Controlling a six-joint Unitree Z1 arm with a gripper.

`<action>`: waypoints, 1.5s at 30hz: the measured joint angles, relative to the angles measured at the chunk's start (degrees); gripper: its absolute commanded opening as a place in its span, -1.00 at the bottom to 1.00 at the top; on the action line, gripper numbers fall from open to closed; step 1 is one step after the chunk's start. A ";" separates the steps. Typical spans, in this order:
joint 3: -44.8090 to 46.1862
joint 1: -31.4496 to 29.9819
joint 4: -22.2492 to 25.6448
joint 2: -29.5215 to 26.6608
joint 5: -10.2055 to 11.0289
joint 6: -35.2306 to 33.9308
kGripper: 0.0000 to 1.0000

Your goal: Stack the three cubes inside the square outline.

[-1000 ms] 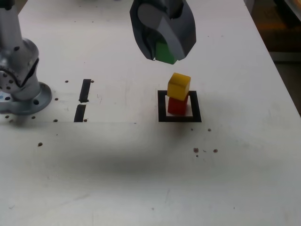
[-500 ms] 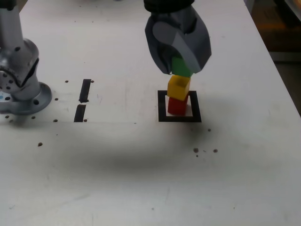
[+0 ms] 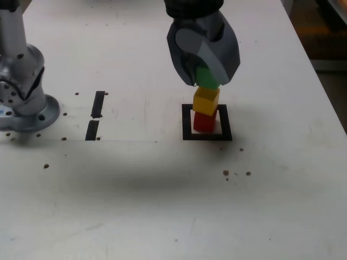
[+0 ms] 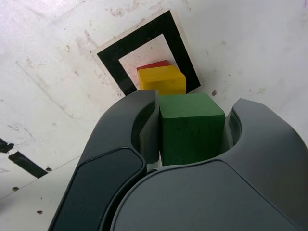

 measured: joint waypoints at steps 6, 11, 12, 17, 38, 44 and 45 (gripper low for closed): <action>0.88 0.00 -1.68 0.00 0.00 0.00 -0.95; 1.76 0.02 -1.92 0.00 0.01 -0.01 -0.71; 1.96 0.04 -1.92 0.00 0.01 -0.07 -0.67; 2.58 0.37 -1.81 -0.03 -0.03 -0.34 -0.51; 4.73 0.45 -3.45 -0.11 -1.39 -0.34 0.39; 4.96 0.45 -3.64 -0.11 -1.40 -0.32 0.59; 5.03 0.46 -3.64 -0.11 -1.40 -0.30 0.62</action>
